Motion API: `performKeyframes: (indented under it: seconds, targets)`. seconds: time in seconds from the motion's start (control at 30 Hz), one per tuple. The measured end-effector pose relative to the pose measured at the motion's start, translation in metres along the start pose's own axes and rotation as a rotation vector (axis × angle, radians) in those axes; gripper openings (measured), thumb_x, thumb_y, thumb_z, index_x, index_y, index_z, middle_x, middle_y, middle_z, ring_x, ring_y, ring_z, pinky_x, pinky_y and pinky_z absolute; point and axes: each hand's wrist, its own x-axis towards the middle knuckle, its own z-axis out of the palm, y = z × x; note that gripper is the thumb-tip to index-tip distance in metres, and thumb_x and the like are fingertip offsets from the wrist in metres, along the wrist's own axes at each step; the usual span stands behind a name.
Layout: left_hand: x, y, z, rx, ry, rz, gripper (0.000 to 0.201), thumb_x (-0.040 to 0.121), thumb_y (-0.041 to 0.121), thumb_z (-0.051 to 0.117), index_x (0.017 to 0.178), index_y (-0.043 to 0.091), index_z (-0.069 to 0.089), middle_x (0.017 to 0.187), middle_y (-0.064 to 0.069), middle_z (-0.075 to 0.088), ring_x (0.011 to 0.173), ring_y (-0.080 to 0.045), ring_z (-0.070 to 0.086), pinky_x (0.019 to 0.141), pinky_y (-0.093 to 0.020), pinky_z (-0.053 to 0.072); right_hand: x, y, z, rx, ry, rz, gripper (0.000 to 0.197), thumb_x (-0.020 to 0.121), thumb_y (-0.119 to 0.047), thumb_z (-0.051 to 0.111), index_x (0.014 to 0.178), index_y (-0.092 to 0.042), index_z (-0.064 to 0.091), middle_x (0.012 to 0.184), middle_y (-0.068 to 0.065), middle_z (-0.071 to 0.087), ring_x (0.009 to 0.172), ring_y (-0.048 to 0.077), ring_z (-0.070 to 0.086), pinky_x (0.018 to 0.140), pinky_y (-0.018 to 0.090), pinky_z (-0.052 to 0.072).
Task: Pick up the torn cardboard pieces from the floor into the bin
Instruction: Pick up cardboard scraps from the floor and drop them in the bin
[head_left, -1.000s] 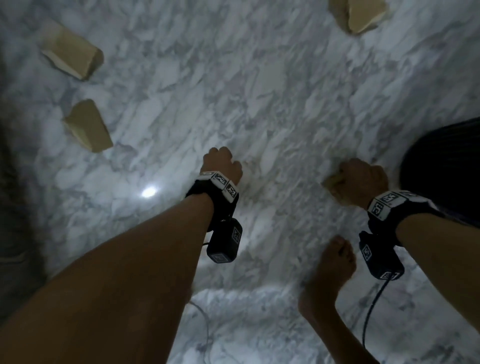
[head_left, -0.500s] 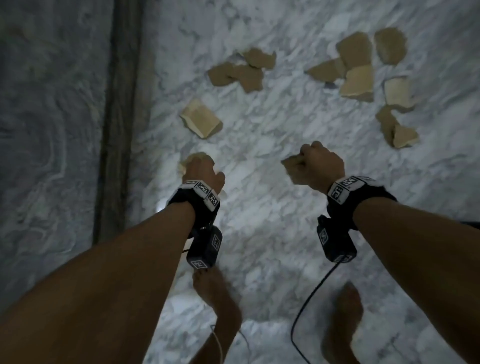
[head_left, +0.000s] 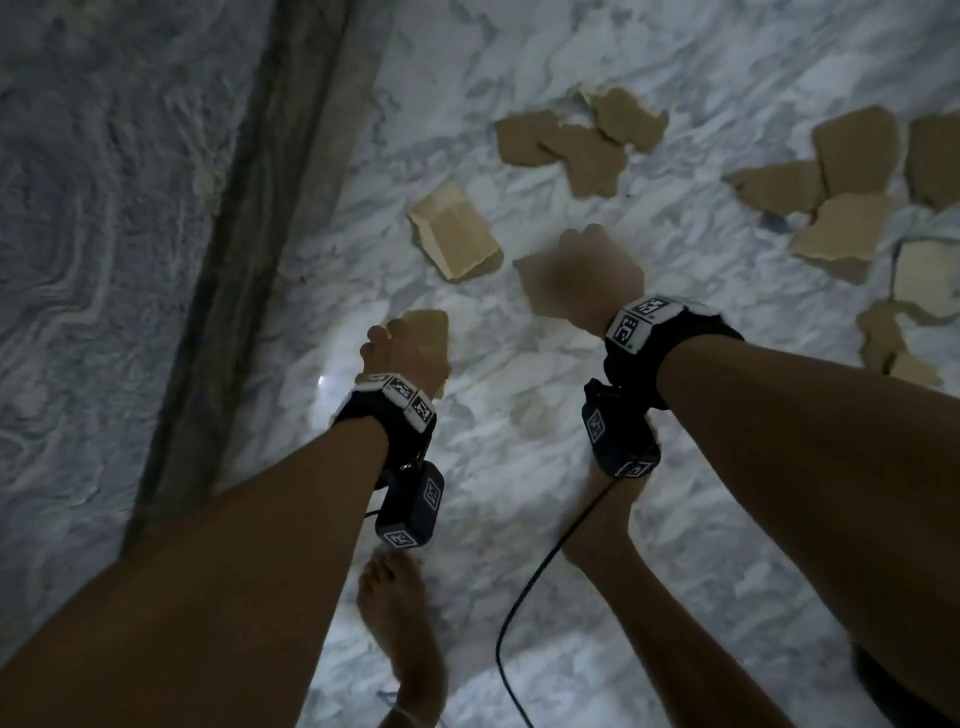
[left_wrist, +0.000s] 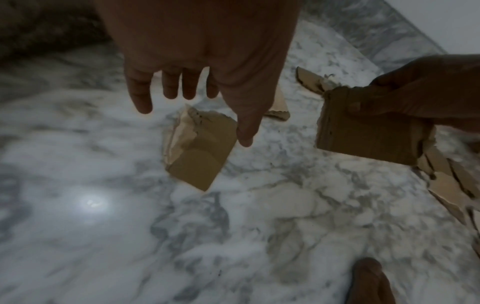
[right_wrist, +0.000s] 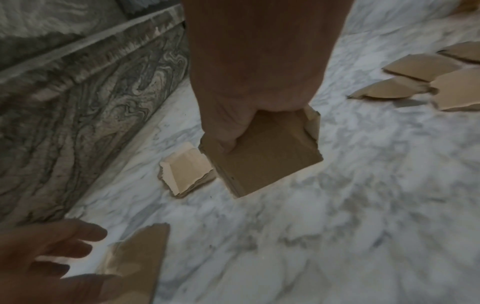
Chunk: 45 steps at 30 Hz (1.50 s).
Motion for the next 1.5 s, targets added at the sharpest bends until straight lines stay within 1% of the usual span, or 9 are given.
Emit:
performKeyframes:
  seconds: [0.17,0.3,0.53,0.73,0.87,1.0,1.1,1.3,1.5]
  targets:
    - [0.060,0.023,0.033,0.051,0.006,-0.244,0.055,0.066,0.040,0.078,0.111,0.019,0.053,0.128,-0.013,0.036,0.116,-0.039,0.033,0.091,-0.052,0.037,0.044,0.014,0.004,-0.024,-0.022,-0.018,0.040,0.094,-0.035,0.047,0.115,-0.002,0.053,0.122,0.019,0.046,0.097,0.040,0.054,0.070,0.038,0.034]
    - [0.059,0.029,0.030,-0.236,0.091,-0.473,0.057,0.078,0.034,0.057,0.125,0.007,0.043,0.124,-0.012,0.039,0.115,-0.032,0.040,0.097,-0.043,0.036,0.063,0.024,-0.003,-0.042,-0.032,-0.038,0.039,0.095,-0.034,0.047,0.113,-0.001,0.053,0.124,0.019,0.044,0.096,0.040,0.054,0.070,0.038,0.033]
    - [0.063,0.042,-0.003,-0.344,0.211,-0.125,0.044,0.083,0.048,0.051,0.102,0.009,0.052,0.104,-0.012,0.061,0.099,-0.034,0.058,0.085,-0.044,0.051,0.111,0.040,-0.027,-0.131,-0.010,-0.075,0.035,0.092,-0.031,0.054,0.114,-0.003,0.050,0.131,0.022,0.037,0.120,0.042,0.041,0.085,0.050,0.042]
    - [0.121,0.070,-0.054,-0.372,0.203,0.084,0.063,0.066,0.053,0.049,0.112,0.011,0.056,0.136,-0.014,0.037,0.128,-0.035,0.033,0.100,-0.043,0.040,0.172,0.038,-0.053,-0.258,-0.007,-0.151,0.049,0.087,-0.036,0.059,0.131,-0.019,0.049,0.155,0.016,0.012,0.143,0.039,0.012,0.109,0.060,0.021]
    - [0.144,0.073,-0.052,-0.202,0.123,0.098,0.044,0.068,0.045,0.064,0.103,0.021,0.056,0.149,-0.018,0.026,0.142,-0.040,0.012,0.116,-0.047,0.020,0.199,0.028,-0.046,-0.342,-0.140,-0.175,0.065,0.079,-0.043,0.068,0.133,-0.028,0.035,0.155,0.014,0.002,0.141,0.049,0.008,0.106,0.064,0.027]
    - [0.125,0.086,-0.045,-0.127,0.179,0.084,0.040,0.065,0.040,0.055,0.093,0.011,0.052,0.142,-0.015,0.021,0.131,-0.036,0.022,0.085,-0.049,0.043,0.193,0.025,-0.026,-0.343,-0.072,-0.221,0.086,0.069,-0.044,0.077,0.136,-0.022,0.027,0.138,0.015,0.026,0.127,0.044,0.030,0.095,0.058,0.040]
    - [0.123,0.095,-0.044,-0.078,0.160,0.087,0.055,0.066,0.040,0.058,0.106,0.004,0.050,0.128,-0.018,0.030,0.119,-0.036,0.031,0.083,-0.046,0.044,0.190,0.025,-0.026,-0.316,-0.101,-0.182,0.098,0.073,-0.039,0.078,0.146,-0.024,0.014,0.140,0.018,0.028,0.126,0.042,0.031,0.085,0.053,0.040]
    - [0.120,0.104,-0.037,-0.101,0.145,0.032,0.059,0.077,0.032,0.064,0.121,0.000,0.042,0.131,-0.023,0.030,0.119,-0.040,0.035,0.086,-0.045,0.040,0.175,0.026,-0.013,-0.186,-0.095,-0.131,0.068,0.077,-0.028,0.073,0.128,-0.023,0.029,0.122,0.016,0.044,0.113,0.038,0.043,0.067,0.046,0.036]
    - [0.115,0.107,-0.028,-0.183,0.149,0.002,0.043,0.085,0.019,0.061,0.118,0.001,0.041,0.123,-0.020,0.048,0.121,-0.036,0.040,0.089,-0.045,0.039,0.156,0.030,-0.016,-0.225,-0.041,-0.142,0.042,0.086,-0.015,0.056,0.124,-0.016,0.039,0.127,0.017,0.036,0.113,0.038,0.042,0.078,0.053,0.038]
